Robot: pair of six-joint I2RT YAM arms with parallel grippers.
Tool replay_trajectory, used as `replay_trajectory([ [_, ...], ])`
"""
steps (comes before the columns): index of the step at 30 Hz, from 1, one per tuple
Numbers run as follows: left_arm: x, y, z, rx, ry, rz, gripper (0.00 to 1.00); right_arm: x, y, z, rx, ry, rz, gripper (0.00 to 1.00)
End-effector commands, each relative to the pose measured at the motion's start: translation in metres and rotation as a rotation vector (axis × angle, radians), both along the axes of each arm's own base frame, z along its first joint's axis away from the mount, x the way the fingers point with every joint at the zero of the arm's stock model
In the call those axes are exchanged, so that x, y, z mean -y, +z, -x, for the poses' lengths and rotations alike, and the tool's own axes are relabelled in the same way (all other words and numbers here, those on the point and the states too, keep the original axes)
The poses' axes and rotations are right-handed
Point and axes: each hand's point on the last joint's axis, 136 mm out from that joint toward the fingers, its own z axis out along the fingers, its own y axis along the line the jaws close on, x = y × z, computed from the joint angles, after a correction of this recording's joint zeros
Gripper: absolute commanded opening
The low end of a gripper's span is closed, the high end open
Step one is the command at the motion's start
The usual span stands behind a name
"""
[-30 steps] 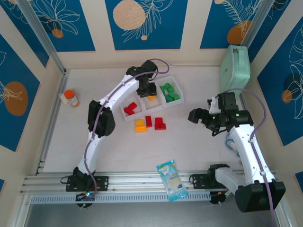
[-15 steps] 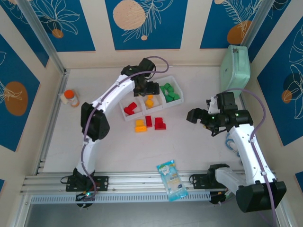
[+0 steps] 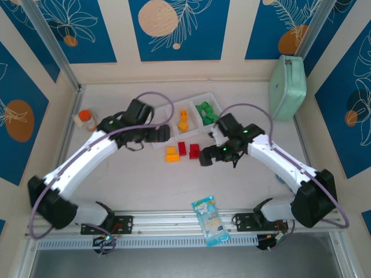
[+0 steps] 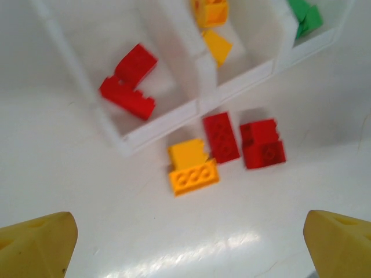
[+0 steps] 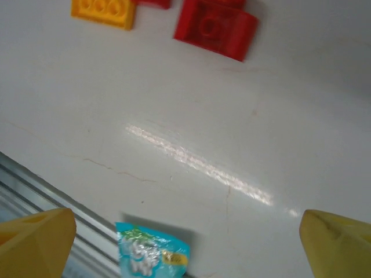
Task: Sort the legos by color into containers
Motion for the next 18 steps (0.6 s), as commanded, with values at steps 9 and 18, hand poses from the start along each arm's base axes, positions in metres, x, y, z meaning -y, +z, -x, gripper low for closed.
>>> replay_trajectory([
  [9, -0.075, -0.003, 0.08, 0.117, -0.027, -0.063, 0.99, -0.027, -0.043, -0.053, 0.322, 0.424, 0.084, 0.99],
  [18, -0.094, 0.004, 0.1, 0.183, 0.005, -0.051, 0.99, -0.029, -0.093, -0.069, 0.262, 0.607, 0.195, 0.98],
])
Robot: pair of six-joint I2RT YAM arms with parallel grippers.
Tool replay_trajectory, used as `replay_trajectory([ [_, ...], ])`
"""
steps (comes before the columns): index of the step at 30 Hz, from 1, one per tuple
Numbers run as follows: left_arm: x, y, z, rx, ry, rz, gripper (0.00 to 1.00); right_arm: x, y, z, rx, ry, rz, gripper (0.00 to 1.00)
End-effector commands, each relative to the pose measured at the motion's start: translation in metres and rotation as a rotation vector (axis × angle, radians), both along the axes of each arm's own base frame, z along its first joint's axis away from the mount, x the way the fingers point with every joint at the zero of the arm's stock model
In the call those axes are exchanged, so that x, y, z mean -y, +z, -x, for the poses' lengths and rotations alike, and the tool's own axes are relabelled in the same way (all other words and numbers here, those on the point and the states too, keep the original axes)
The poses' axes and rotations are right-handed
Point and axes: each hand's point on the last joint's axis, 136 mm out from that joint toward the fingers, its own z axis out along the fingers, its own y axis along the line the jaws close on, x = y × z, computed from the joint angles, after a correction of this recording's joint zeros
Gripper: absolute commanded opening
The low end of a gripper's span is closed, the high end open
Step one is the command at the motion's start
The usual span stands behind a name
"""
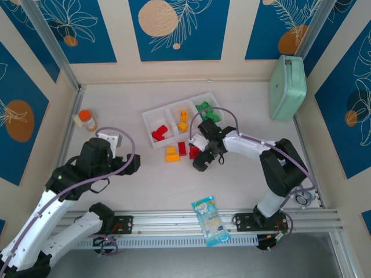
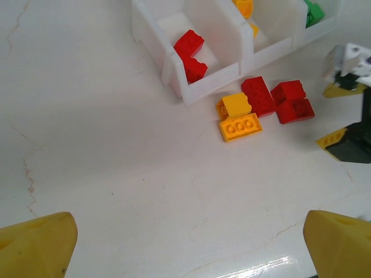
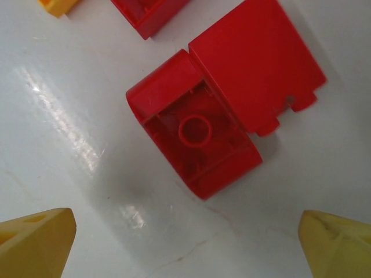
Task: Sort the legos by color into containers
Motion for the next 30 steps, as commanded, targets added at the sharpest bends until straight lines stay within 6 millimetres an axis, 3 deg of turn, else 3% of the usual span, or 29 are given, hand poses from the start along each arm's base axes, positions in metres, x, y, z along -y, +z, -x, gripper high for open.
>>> replay_trajectory([
  [1, -0.009, -0.007, 0.003, -0.009, 0.019, -0.035, 0.99, -0.013, 0.001, -0.007, 0.031, 0.105, -0.015, 0.98],
  [9, -0.01, -0.019, 0.017, -0.048, 0.024, 0.004, 0.99, -0.023, -0.007, 0.0, 0.001, 0.183, -0.016, 0.91],
  [12, -0.007, -0.013, 0.019, -0.018, 0.002, 0.034, 0.99, -0.026, -0.01, 0.005, -0.01, 0.203, -0.019, 0.88],
  [22, -0.006, -0.012, 0.019, 0.031, -0.012, 0.056, 0.99, -0.035, -0.007, 0.034, -0.088, 0.275, 0.007, 0.65],
  [30, -0.002, -0.016, 0.016, 0.028, -0.026, 0.054, 0.99, -0.038, 0.002, 0.016, -0.061, 0.198, 0.002, 0.64],
])
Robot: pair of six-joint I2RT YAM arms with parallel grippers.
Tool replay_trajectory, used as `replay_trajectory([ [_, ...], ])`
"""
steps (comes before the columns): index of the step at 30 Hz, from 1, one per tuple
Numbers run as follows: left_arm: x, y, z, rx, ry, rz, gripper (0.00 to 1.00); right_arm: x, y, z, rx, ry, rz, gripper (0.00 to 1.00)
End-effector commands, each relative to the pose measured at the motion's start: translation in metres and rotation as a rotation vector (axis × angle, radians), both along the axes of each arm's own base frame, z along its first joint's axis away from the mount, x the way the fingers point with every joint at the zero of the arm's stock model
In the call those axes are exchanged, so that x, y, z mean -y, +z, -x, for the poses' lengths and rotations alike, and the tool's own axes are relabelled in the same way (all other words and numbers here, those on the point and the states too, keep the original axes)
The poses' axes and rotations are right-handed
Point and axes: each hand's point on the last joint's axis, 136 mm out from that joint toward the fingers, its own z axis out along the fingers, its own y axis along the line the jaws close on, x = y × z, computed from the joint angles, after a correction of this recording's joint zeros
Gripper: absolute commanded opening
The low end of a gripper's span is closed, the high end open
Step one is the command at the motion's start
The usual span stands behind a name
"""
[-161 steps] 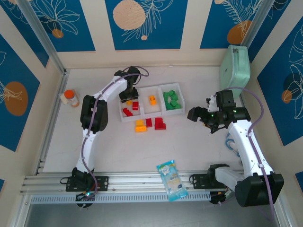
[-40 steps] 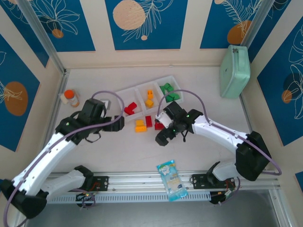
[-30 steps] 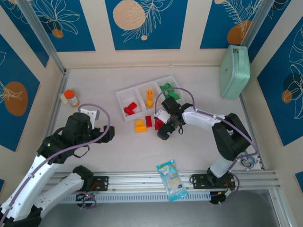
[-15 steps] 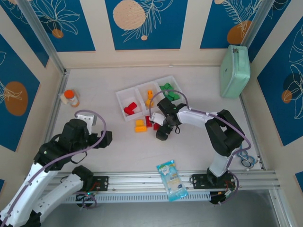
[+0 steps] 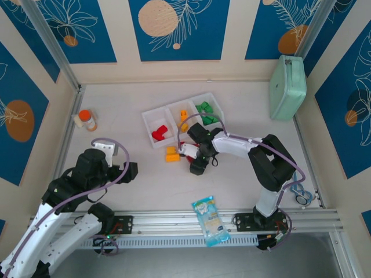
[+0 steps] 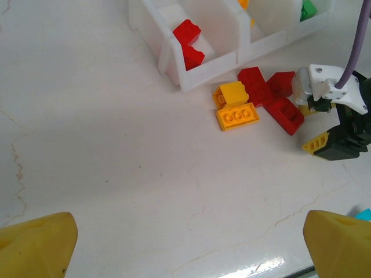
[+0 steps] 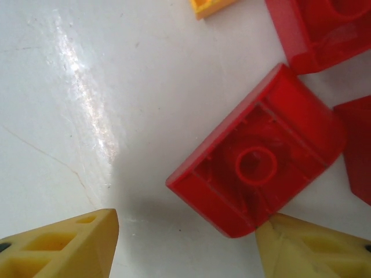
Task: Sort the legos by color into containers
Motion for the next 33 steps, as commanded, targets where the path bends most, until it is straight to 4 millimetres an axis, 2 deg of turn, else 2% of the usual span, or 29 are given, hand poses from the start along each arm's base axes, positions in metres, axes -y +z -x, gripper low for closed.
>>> replay_trajectory([
  [1, 0.004, 0.001, -0.002, 0.011, -0.02, 0.008, 0.99, -0.008, 0.01, -0.013, 0.002, -0.053, -0.014, 0.64],
  [4, 0.003, 0.002, -0.002, 0.014, -0.02, 0.01, 0.99, -0.011, 0.004, -0.026, 0.024, -0.143, 0.022, 0.66],
  [10, 0.003, 0.001, -0.002, 0.017, -0.016, 0.008, 1.0, -0.025, -0.008, -0.021, -0.038, -0.278, 0.036, 0.66],
  [21, 0.003, -0.001, -0.004, 0.01, -0.013, 0.003, 0.99, -0.003, -0.033, -0.017, -0.092, -0.561, 0.183, 0.6],
  [23, 0.002, -0.001, -0.004, 0.01, -0.01, 0.003, 0.99, 0.002, -0.034, -0.016, -0.092, -0.587, 0.198, 0.56],
  [27, 0.001, 0.0, -0.004, 0.014, -0.005, 0.005, 0.99, 0.009, -0.03, -0.013, -0.08, -0.602, 0.227, 0.4],
  [30, 0.0, -0.001, -0.004, 0.013, 0.002, 0.005, 0.99, 0.01, -0.019, -0.011, -0.073, -0.594, 0.222, 0.29],
  [33, -0.001, -0.001, -0.005, 0.011, 0.009, 0.004, 0.99, 0.005, 0.0, -0.008, -0.093, -0.586, 0.183, 0.21],
])
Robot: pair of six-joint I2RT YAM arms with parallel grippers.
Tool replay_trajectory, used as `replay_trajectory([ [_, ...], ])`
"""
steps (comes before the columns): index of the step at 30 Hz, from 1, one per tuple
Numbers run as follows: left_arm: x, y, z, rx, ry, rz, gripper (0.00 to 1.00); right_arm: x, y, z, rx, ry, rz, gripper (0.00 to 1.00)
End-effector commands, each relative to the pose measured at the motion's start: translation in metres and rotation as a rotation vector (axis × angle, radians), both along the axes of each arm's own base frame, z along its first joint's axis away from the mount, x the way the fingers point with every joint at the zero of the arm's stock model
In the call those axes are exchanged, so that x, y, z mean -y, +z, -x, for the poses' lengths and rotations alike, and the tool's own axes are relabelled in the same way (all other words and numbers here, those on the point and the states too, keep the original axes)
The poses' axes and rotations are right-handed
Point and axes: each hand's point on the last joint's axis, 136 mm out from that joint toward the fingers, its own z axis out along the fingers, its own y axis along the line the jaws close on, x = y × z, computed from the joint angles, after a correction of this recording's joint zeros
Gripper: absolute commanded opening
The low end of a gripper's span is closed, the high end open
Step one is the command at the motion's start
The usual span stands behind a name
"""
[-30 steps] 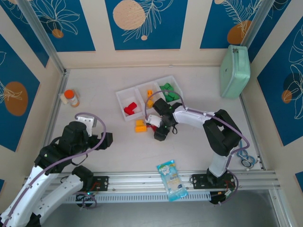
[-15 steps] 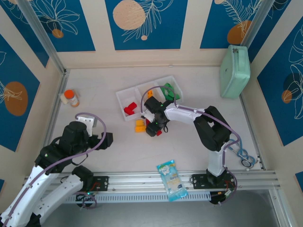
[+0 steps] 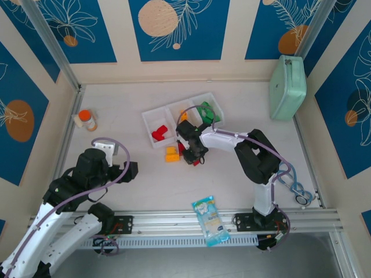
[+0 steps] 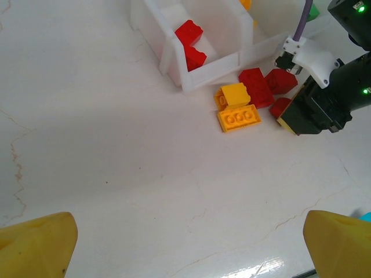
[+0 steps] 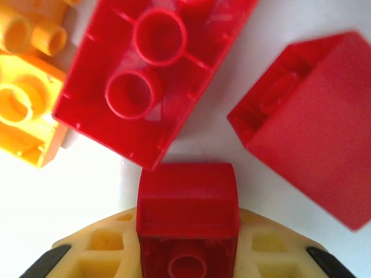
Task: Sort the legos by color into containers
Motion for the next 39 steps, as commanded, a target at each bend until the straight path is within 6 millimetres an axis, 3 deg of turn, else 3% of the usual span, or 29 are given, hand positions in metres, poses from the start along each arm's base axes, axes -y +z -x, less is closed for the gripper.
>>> replay_trajectory([
  [1, 0.0, 0.001, -0.003, 0.014, 0.0, 0.001, 0.99, 0.014, 0.018, 0.024, -0.082, -0.014, 0.023, 0.19],
  [6, 0.0, 0.002, -0.003, 0.015, -0.002, 0.009, 0.99, -0.015, 0.084, 0.015, -0.014, 0.009, -0.153, 0.13],
  [11, 0.0, 0.005, -0.003, 0.028, -0.008, 0.025, 0.99, -0.05, 0.162, -0.015, 0.136, 0.066, -0.332, 0.12],
  [14, -0.001, 0.004, -0.004, 0.031, 0.001, 0.022, 0.99, -0.074, 0.191, -0.039, 0.228, 0.121, -0.416, 0.12],
  [16, -0.003, 0.003, -0.005, 0.024, 0.013, 0.013, 0.99, -0.088, 0.198, -0.055, 0.252, 0.14, -0.449, 0.11],
  [22, -0.003, 0.003, -0.004, 0.025, 0.011, 0.018, 0.99, -0.122, 0.174, -0.1, 0.221, 0.119, -0.454, 0.09],
  [27, -0.004, 0.007, -0.003, 0.047, 0.012, 0.028, 0.99, -0.144, 0.135, -0.124, 0.181, 0.102, -0.429, 0.09],
  [31, -0.005, 0.007, -0.003, 0.048, 0.014, 0.026, 0.99, -0.149, 0.106, -0.141, 0.117, 0.023, -0.395, 0.13],
  [35, -0.006, 0.007, -0.003, 0.048, 0.02, 0.024, 0.99, -0.153, 0.094, -0.153, 0.095, -0.012, -0.393, 0.15],
  [39, -0.005, 0.007, -0.003, 0.046, 0.014, 0.026, 0.99, -0.155, 0.096, -0.156, 0.109, -0.025, -0.407, 0.33],
])
